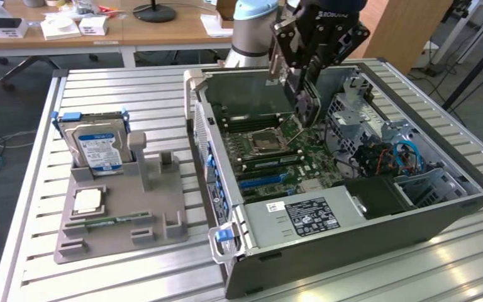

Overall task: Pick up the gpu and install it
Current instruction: 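Pick up the gpu and move the gpu toward the slot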

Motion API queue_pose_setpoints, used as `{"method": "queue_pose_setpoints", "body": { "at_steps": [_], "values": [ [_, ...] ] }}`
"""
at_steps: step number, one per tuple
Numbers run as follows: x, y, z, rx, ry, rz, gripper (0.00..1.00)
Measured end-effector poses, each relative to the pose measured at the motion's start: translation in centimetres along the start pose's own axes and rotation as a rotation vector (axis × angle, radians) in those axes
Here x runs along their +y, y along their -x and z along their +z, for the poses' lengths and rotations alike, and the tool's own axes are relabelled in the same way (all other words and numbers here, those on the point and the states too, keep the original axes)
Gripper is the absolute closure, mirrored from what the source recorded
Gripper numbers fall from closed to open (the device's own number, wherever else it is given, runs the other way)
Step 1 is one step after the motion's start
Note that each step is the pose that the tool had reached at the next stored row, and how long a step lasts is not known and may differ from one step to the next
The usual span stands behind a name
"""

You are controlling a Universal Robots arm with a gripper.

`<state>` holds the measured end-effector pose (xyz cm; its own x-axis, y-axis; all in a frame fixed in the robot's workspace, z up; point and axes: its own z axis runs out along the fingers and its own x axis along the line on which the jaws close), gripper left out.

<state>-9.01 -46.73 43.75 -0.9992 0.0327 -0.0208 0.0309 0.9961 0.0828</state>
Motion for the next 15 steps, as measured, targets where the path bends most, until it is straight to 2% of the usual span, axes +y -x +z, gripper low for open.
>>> {"method": "queue_pose_setpoints", "body": {
  "at_steps": [9, 15],
  "values": [
    [0.08, 2.7, 0.06, 0.0000, 0.0000, 0.000, 0.74],
    [0.10, 3.2, 0.07, 0.0000, 0.0000, 0.000, 0.74]
  ]
}}
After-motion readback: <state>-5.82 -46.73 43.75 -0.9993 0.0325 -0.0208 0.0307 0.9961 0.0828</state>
